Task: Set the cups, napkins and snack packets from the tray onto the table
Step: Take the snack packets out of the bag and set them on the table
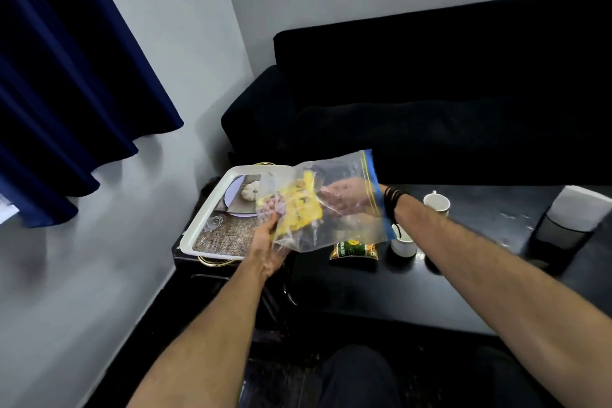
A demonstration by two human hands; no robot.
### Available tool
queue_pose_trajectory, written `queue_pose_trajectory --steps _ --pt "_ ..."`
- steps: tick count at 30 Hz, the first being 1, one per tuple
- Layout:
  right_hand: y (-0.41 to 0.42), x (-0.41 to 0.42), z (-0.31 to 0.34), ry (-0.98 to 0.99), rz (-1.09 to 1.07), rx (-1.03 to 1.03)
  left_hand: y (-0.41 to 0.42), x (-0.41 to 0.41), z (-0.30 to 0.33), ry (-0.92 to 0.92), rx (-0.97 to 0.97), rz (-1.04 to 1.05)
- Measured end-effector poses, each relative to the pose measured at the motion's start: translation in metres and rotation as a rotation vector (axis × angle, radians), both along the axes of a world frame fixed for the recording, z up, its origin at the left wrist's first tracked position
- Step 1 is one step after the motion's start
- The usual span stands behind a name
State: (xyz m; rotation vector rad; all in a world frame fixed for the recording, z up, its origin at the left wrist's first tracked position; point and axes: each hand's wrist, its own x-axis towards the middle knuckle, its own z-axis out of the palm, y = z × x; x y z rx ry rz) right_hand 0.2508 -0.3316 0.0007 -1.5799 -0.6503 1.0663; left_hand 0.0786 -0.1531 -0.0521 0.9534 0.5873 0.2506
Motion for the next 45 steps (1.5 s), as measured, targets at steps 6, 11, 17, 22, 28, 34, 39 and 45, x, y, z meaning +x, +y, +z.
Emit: queue_pose_trajectory --steps 6,11,17,22,28,34,39,45 --pt "0.016 -0.025 -0.011 -0.215 -0.245 -0.168 -0.018 0.003 0.012 0.122 0.169 -0.124" --pt "0.004 -0.002 -0.005 -0.394 -0.429 -0.249 -0.007 0.000 0.017 0.199 0.234 0.084" --pt "-0.039 0.022 -0.005 -0.463 -0.739 -0.200 0.024 -0.006 0.023 0.204 0.112 0.446" --pt "-0.057 0.030 -0.036 -0.382 -0.800 -0.180 0.041 -0.008 0.023 0.166 -0.002 0.682" --pt "-0.044 0.020 -0.068 -0.266 -0.691 -0.165 0.050 -0.004 0.023 0.129 -0.071 0.763" --pt "-0.026 0.009 -0.078 -0.236 -0.617 -0.102 0.078 0.018 0.048 0.088 0.012 0.744" --pt "-0.013 -0.001 -0.086 -0.128 -0.576 -0.143 0.071 0.011 0.020 0.409 0.093 0.908" --pt "-0.012 -0.011 -0.100 -0.256 -0.494 -0.335 0.062 0.007 -0.001 0.697 0.172 0.824"
